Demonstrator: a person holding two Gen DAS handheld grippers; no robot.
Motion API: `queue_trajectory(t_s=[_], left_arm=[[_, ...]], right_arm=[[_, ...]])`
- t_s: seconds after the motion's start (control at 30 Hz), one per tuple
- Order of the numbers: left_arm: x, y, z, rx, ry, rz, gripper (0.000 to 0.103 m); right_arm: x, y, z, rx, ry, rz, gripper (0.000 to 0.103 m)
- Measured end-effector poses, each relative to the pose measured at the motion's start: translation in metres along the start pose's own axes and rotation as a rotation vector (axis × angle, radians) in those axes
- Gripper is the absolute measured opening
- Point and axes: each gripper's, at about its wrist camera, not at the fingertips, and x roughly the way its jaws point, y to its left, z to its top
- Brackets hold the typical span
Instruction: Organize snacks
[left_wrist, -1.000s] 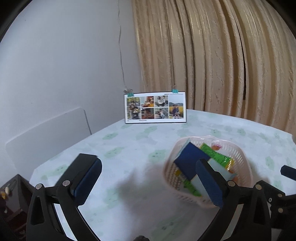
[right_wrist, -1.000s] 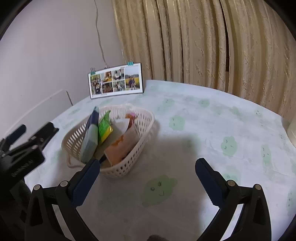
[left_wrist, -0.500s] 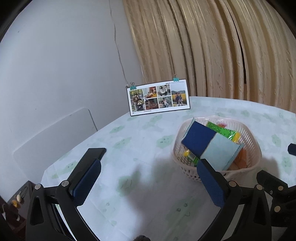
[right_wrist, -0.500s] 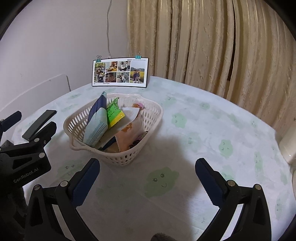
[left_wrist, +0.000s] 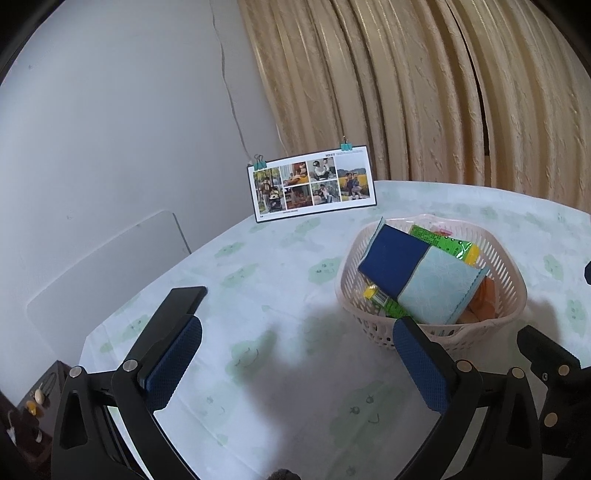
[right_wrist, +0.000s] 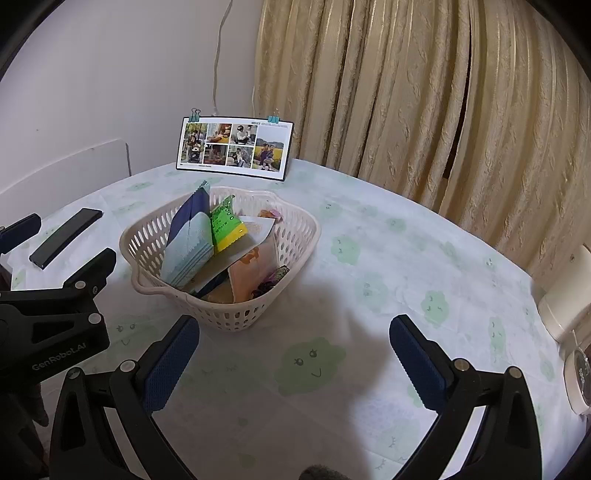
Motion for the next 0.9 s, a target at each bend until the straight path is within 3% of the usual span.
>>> queue_trajectory(t_s=[0.9], left_arm=[[0.0026, -0.0076, -0.006, 0.014, 0.012, -0.015, 0.103]], right_arm=[[-0.0002, 0.0024, -0.0049, -0.024, 0.01, 0.018, 0.103]])
